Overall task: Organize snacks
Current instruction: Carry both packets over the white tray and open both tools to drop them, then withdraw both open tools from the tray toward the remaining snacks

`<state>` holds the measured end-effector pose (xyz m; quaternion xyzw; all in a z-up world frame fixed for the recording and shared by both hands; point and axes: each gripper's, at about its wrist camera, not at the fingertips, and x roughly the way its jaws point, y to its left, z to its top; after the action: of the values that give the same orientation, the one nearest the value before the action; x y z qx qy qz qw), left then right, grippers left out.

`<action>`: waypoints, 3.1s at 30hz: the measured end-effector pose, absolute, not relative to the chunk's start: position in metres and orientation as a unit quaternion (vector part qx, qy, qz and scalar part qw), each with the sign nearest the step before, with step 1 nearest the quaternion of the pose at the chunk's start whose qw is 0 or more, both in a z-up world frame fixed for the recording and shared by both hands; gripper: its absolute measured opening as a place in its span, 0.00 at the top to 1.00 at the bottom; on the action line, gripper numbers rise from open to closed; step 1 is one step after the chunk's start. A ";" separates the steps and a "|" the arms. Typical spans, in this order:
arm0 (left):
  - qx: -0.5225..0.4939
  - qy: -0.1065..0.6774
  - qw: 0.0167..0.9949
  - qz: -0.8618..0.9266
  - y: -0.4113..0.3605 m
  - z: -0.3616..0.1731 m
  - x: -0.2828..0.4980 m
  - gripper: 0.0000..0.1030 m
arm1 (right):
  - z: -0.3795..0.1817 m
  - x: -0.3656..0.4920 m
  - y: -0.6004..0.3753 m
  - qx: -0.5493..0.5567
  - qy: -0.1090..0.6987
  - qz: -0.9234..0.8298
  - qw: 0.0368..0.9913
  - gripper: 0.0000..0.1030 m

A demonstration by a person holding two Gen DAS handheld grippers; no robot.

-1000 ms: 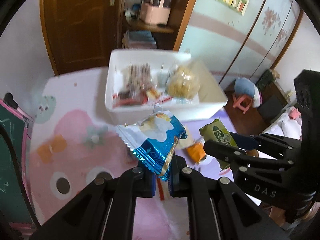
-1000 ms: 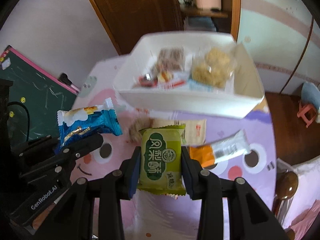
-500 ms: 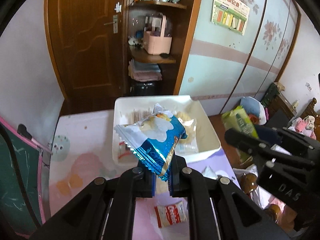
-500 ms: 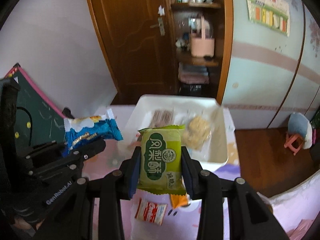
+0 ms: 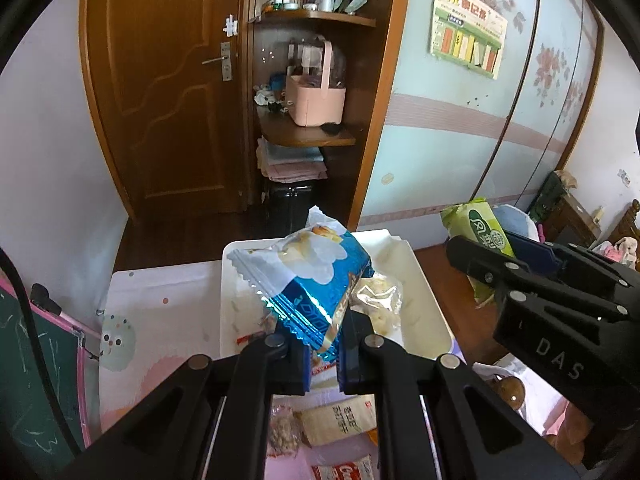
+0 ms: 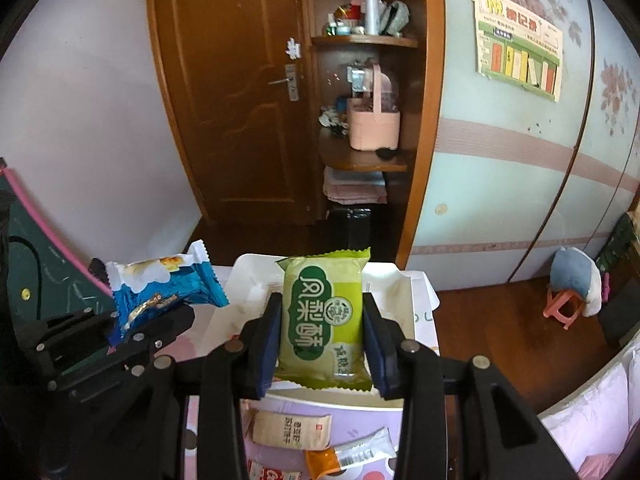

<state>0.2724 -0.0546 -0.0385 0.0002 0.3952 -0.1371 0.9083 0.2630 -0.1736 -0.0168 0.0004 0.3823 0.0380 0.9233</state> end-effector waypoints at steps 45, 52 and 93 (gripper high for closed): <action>0.044 0.467 0.881 -0.064 -0.062 -0.135 0.351 0.09 | -0.134 0.342 -0.208 0.061 0.502 -0.011 0.863 0.47; 0.042 0.460 0.885 -0.062 -0.062 -0.124 0.337 0.09 | -0.124 0.329 -0.211 0.059 0.495 -0.011 0.867 0.47; 0.102 0.453 0.868 -0.174 -0.066 -0.149 0.147 0.09 | -0.127 0.167 -0.254 0.082 0.509 -0.004 0.857 0.47</action>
<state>0.1467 -0.0660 -0.1487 0.1019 0.4534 -0.1737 0.8682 0.1667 -0.2536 -0.1273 0.0816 0.5089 -0.0035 0.8569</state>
